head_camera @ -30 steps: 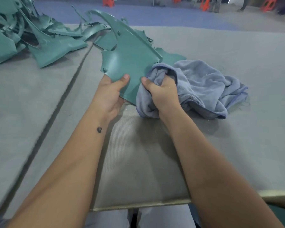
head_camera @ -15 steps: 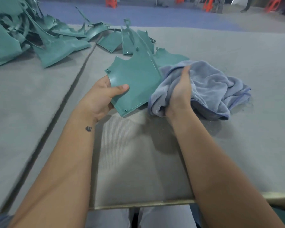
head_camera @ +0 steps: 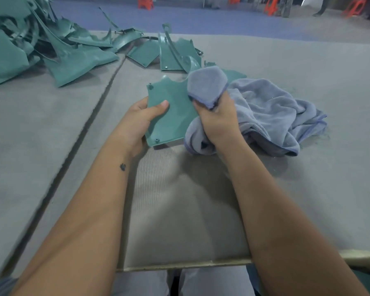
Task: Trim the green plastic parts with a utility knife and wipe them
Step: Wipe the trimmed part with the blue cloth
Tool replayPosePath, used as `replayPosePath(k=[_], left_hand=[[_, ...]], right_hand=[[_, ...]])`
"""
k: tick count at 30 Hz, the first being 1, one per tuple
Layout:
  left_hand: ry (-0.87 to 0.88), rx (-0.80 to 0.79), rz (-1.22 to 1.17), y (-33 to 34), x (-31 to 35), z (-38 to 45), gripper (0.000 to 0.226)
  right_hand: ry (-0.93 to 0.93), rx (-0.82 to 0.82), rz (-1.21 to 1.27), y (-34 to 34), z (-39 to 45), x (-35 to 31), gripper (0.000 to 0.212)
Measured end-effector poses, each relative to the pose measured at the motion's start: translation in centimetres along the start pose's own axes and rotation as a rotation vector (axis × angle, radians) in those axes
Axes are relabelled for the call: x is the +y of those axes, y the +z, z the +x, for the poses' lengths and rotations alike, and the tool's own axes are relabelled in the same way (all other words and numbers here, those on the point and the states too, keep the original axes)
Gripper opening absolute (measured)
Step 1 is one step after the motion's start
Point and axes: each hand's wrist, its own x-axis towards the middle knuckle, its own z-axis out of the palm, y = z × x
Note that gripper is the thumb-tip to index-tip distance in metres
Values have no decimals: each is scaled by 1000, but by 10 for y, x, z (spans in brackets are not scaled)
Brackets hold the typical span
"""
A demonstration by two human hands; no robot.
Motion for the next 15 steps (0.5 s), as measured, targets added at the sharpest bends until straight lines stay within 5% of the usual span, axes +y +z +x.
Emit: replayPosePath(k=[7,10,12,15], left_hand=[[-25,-20,-75,9,1,-2,17],[-6,49,-146,6,3,0,20],[7,96,-188,3,5,2,21],[13,127,-237,-1,5,4,21]], right_hand=[[56,171,51,-1,1,1,27],[79,437,212,0,2,-8,23],[6,588,109,-5,-1,-10,24],[-173,444,-61,-4,-8,-11,27]])
